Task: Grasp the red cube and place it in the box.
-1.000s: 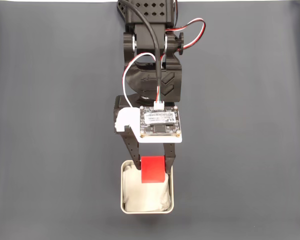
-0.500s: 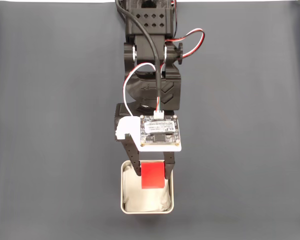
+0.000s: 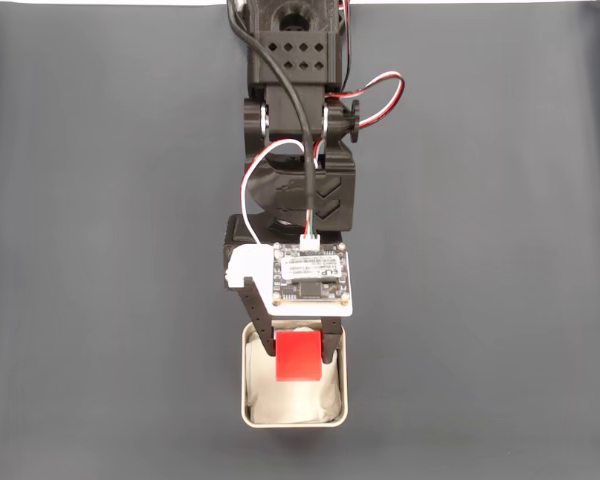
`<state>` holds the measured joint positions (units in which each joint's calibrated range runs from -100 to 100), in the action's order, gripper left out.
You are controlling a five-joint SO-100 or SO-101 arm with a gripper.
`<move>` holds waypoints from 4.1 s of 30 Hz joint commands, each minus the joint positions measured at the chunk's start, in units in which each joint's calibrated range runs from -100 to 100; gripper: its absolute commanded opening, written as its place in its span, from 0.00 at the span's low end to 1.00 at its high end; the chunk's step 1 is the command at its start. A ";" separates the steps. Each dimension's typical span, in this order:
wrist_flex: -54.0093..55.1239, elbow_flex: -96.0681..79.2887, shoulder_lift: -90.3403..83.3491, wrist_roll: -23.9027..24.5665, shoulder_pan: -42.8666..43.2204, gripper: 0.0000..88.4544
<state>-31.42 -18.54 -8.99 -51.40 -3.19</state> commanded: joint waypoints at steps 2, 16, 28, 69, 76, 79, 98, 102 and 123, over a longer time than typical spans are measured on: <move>1.75 0.83 -0.02 -0.29 -0.65 0.06; 2.08 0.83 0.76 -0.29 -0.57 0.07; 1.92 0.38 0.76 -0.34 -0.65 0.38; 2.82 -0.44 -0.80 0.15 -0.08 0.41; 2.82 -0.99 -6.70 1.56 1.13 0.00; 2.74 -4.09 -13.02 1.81 2.12 0.00; -11.44 -75.63 -86.07 0.83 4.47 0.00; -21.44 -81.01 -90.84 1.03 4.33 0.00; -44.40 -81.28 -91.01 2.54 5.11 0.00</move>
<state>-74.38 -99.37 -100.00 -48.72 1.71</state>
